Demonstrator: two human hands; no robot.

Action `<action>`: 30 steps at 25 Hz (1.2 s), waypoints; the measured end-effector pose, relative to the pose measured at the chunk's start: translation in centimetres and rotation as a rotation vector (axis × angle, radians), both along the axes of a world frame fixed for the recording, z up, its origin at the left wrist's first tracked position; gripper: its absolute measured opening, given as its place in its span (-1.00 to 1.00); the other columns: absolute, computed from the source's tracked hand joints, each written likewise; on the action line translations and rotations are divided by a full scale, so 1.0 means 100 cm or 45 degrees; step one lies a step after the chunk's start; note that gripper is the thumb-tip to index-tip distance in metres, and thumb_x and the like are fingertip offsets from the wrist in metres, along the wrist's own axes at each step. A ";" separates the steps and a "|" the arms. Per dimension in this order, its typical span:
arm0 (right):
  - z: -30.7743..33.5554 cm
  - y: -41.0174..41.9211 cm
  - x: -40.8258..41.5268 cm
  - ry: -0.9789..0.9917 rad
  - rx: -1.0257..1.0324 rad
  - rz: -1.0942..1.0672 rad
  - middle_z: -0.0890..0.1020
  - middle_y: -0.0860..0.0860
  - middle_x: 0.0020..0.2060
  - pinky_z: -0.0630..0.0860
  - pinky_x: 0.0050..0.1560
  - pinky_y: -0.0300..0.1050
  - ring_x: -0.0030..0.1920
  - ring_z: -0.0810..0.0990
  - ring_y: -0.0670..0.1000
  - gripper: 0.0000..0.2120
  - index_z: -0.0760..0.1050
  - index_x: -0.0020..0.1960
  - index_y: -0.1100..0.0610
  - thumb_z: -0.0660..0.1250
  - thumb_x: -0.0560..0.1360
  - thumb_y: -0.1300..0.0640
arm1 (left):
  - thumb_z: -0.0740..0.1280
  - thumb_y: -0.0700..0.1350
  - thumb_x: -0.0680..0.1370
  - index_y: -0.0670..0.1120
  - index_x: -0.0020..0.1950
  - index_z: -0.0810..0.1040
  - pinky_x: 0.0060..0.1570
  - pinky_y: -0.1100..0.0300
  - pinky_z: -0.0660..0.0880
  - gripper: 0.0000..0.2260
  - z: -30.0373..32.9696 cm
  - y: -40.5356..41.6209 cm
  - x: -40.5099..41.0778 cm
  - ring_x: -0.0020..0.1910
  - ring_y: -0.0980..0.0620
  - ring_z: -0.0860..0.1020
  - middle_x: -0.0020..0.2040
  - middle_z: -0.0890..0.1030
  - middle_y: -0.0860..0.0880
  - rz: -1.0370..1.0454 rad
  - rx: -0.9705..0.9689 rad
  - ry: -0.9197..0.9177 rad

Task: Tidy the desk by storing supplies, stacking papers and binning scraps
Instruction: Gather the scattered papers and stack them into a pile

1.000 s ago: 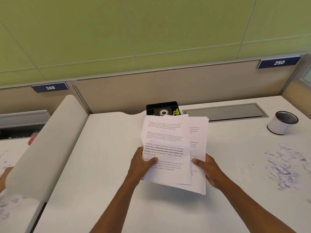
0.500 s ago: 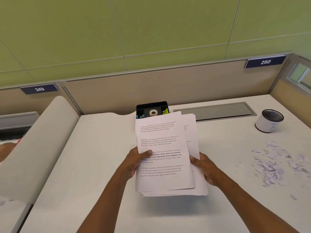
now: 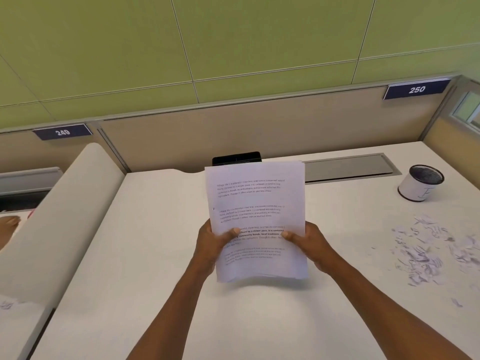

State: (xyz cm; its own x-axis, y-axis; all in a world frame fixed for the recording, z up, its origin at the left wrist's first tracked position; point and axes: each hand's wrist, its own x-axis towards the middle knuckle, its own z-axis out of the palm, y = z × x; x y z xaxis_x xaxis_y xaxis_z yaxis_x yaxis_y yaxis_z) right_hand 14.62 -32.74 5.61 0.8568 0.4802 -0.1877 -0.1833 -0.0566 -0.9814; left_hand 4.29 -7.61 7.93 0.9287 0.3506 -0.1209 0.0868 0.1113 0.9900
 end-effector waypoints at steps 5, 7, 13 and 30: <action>-0.008 0.002 -0.009 -0.144 -0.148 -0.038 0.72 -0.02 0.00 0.61 0.06 -0.04 0.04 0.69 0.02 -0.75 0.61 0.14 0.09 0.48 0.47 0.19 | 0.62 -0.02 0.27 0.07 0.07 0.68 -0.12 0.16 0.64 -0.62 -0.007 -0.002 -0.011 0.00 -0.01 0.70 0.04 0.73 -0.02 0.020 0.098 -0.025; -0.013 -0.001 -0.014 -0.194 -0.220 -0.089 0.70 0.02 0.02 0.61 0.10 0.00 0.05 0.66 0.03 -0.69 0.57 0.20 0.11 0.48 0.47 0.21 | 0.59 0.00 0.31 0.17 0.05 0.66 -0.14 0.17 0.64 -0.66 -0.013 -0.006 -0.018 -0.02 0.04 0.69 0.01 0.72 0.05 -0.008 0.218 0.013; -0.004 -0.001 -0.015 -0.270 -0.241 -0.137 0.69 -0.07 -0.04 0.59 -0.08 -0.25 0.02 0.66 0.00 -0.74 0.56 0.05 -0.09 0.47 0.48 0.22 | 0.50 0.02 0.35 0.30 -0.07 0.66 -0.23 0.27 0.60 -0.79 -0.008 -0.012 -0.017 -0.12 0.11 0.69 -0.10 0.73 0.17 0.053 0.369 0.041; 0.006 -0.005 -0.013 -0.352 -0.167 -0.180 0.66 -0.08 0.04 0.61 -0.02 -0.20 0.03 0.64 -0.07 -0.69 0.49 0.16 -0.07 0.45 0.50 0.20 | 0.59 0.03 0.30 0.03 0.21 0.62 -0.01 0.05 0.67 -0.51 -0.009 -0.018 -0.011 0.05 0.01 0.67 0.07 0.71 0.04 -0.009 0.263 0.060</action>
State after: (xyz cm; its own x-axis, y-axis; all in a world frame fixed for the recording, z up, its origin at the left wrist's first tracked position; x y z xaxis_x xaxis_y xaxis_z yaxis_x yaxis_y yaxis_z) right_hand 13.31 -33.27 6.17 0.9404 0.3401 0.0087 0.0737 -0.1785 -0.9812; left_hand 3.21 -9.38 7.02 0.9263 0.3656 -0.0906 0.1337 -0.0944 0.9865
